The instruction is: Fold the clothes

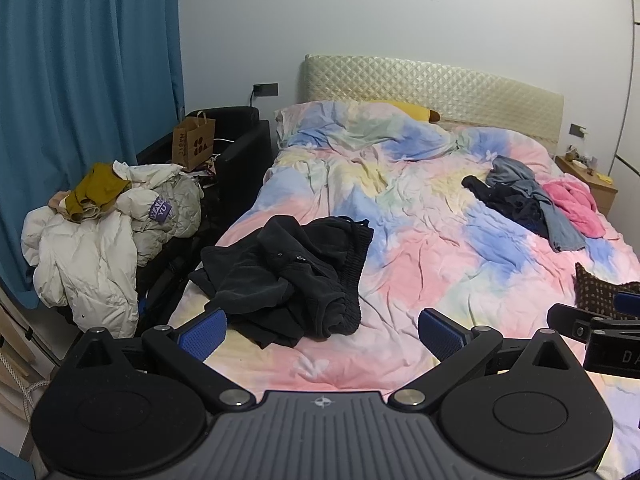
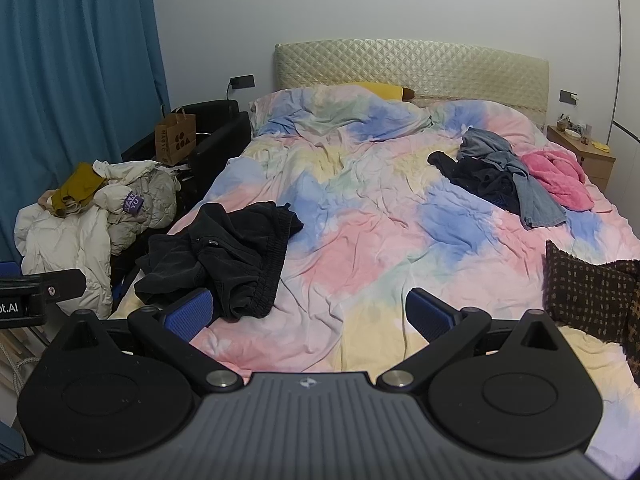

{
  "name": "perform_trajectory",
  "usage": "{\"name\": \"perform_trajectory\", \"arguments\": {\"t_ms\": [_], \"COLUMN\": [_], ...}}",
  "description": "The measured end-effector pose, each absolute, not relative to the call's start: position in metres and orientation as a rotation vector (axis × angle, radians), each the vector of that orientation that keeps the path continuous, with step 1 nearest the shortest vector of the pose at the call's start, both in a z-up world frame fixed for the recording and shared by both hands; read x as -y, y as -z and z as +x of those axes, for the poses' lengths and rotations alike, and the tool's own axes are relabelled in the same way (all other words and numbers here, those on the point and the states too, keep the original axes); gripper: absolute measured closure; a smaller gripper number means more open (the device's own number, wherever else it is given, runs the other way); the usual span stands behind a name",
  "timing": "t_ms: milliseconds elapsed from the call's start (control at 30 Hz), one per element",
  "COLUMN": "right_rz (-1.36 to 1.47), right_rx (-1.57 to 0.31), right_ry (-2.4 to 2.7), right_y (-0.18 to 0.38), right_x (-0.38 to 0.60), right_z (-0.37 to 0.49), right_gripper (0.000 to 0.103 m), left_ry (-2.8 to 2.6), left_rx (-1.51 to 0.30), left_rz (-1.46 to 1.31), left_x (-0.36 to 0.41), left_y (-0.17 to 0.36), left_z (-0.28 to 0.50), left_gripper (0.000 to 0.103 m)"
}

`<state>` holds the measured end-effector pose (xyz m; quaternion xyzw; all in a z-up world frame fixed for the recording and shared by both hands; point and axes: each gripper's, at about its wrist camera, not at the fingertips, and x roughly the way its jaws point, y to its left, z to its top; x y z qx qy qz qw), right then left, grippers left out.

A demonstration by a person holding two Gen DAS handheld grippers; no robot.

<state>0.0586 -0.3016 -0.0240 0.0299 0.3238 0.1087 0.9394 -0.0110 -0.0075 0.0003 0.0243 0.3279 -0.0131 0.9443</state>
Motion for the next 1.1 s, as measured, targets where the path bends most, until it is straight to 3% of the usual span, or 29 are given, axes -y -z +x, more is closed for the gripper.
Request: {"name": "perform_trajectory", "arguments": {"t_ms": [1100], "right_rz": [0.125], "right_rx": [-0.569], "right_ry": [-0.267], "right_y": [0.020], "right_x": [0.279], "right_z": [0.024], "right_gripper": [0.000], "left_ry": [0.019], "left_rx": [-0.711], "left_rz": [-0.081], "left_x": [-0.061], "left_y": [0.019], "left_z": [-0.039], "left_gripper": [0.000]}}
